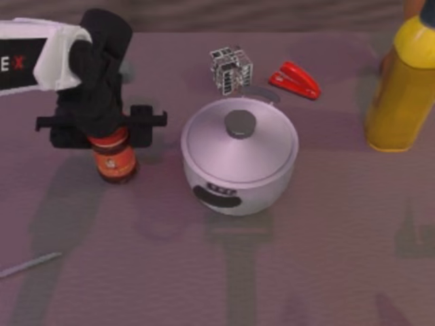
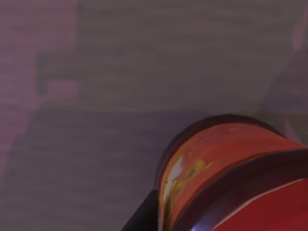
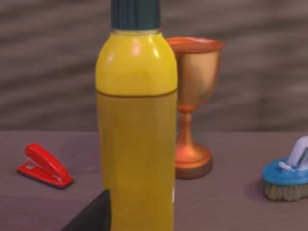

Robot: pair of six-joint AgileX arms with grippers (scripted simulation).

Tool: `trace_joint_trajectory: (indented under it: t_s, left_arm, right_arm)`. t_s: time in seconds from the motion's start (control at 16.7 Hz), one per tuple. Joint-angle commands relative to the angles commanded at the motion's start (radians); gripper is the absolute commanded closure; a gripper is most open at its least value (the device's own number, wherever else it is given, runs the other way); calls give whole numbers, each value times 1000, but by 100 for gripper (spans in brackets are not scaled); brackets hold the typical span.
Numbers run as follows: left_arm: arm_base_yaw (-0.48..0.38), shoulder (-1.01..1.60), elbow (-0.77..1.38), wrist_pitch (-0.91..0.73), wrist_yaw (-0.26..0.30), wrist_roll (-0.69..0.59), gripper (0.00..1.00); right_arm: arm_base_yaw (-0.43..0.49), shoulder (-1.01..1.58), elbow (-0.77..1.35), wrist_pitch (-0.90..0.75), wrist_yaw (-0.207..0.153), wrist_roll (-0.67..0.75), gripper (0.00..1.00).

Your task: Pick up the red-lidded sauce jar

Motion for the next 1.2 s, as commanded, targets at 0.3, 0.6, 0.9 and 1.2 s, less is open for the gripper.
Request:
trace_joint_trajectory:
  t_s: [0.3, 0.6, 0.9, 1.2]
  left_arm:
    - [0, 0, 0, 0, 0, 0, 70]
    - [0, 0, 0, 0, 0, 0, 32]
    - [0, 0, 0, 0, 0, 0, 0]
    - [0, 0, 0, 0, 0, 0, 0]
  right_arm:
    - [0, 0, 0, 0, 0, 0, 0]
    - [0, 0, 0, 0, 0, 0, 0]
    - [0, 0, 0, 0, 0, 0, 0]
    - [0, 0, 0, 0, 0, 0, 0]
